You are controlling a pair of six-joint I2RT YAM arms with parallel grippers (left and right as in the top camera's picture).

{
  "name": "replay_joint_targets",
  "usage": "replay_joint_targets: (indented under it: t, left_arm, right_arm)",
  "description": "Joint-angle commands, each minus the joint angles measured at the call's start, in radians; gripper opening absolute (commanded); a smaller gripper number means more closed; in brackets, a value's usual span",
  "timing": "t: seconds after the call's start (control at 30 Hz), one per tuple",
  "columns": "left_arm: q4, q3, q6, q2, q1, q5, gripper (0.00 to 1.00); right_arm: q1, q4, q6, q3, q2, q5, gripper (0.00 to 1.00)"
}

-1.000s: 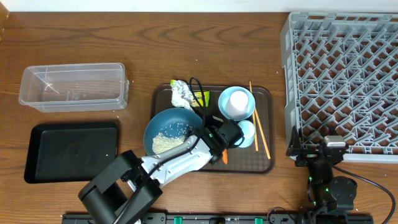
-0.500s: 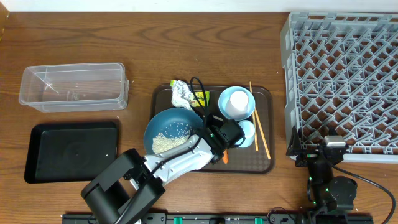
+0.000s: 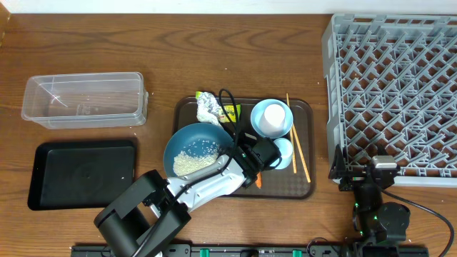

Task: Sort waste into correct bins and load items into the dishwasher rack
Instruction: 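Lower the left gripper and pinch the blue bowl's right rim, then lift the blue bowl with the left gripper toward the black tray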

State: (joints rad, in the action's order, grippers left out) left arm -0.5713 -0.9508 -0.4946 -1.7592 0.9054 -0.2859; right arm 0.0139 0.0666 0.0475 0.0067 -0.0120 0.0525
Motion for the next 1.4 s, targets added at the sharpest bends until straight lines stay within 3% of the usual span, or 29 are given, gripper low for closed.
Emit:
replay_joint_targets:
  t: [0.0, 0.07, 0.2, 0.9, 1.37]
  left_arm:
    - [-0.006, -0.003, 0.003, 0.005, -0.003, -0.016, 0.19]
    - [-0.006, -0.003, 0.003, 0.018, -0.003, -0.016, 0.19]
    - [-0.007, -0.003, 0.0, 0.053, -0.003, -0.016, 0.06]
    - [-0.11, -0.003, -0.02, 0.24, -0.003, -0.042, 0.06]
    - [-0.221, -0.003, -0.065, 0.257, -0.004, -0.128, 0.06]
  right_arm:
    - [0.005, 0.004, -0.012, -0.001, 0.005, -0.003, 0.99]
    - [0.005, 0.004, -0.012, -0.001, 0.005, -0.003, 0.99]
    - [0.005, 0.005, -0.012, -0.001, 0.005, -0.003, 0.99]
    - [0.005, 0.004, -0.012, -0.001, 0.005, -0.003, 0.99]
    - [0.005, 0.005, -0.012, -0.001, 0.005, -0.003, 0.99]
